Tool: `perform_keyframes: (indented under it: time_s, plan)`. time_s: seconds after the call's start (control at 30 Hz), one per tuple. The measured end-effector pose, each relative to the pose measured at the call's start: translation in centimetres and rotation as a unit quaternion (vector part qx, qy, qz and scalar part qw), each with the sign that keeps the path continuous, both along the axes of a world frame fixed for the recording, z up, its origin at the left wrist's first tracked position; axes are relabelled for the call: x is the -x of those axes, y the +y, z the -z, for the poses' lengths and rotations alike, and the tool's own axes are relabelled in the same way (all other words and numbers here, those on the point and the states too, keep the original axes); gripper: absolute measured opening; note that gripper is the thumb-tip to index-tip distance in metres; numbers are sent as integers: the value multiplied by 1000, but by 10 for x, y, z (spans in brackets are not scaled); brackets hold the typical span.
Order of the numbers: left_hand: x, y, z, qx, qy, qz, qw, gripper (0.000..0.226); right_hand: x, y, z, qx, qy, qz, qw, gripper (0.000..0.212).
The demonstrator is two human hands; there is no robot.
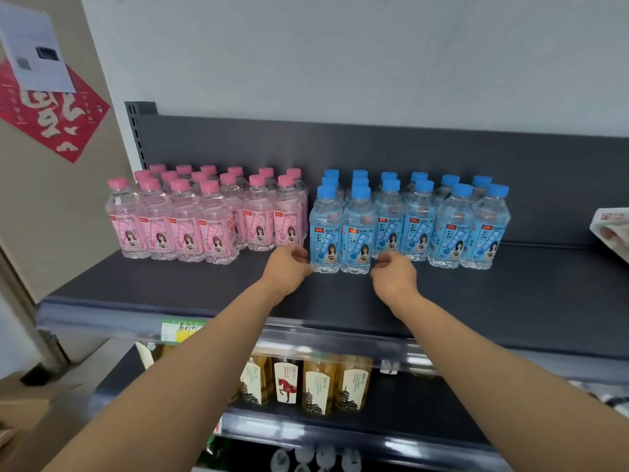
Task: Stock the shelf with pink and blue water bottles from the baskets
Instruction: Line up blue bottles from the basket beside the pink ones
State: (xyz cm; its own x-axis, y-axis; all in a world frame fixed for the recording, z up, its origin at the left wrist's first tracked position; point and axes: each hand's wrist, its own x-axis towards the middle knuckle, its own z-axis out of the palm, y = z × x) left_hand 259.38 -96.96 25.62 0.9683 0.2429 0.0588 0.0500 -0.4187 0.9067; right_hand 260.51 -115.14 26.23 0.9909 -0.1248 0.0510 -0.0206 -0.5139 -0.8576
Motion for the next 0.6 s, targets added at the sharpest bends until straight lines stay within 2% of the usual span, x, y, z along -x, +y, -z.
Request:
perform_keyframes:
  time_s: [0.13, 0.27, 0.33, 0.43, 0.6]
  plan:
    - [35, -2, -12, -38, -45, 32, 998, 30, 46, 9, -8, 6, -53, -49, 997, 28]
    - [97, -1, -16, -24, -90, 84, 992, 19, 105, 17, 1, 48, -130, -109, 984, 21]
    - [128, 4, -5, -25, -87, 107, 990, 16, 134, 24, 17, 45, -140, -129, 981, 18]
    - [162, 15, 38, -37, -24, 131, 990, 12, 166, 42, 61, 59, -93, -172, 979, 18]
    - [190, 50, 136, -49, 163, 111, 979, 15, 184, 72, 159, 130, 53, -238, 961, 19]
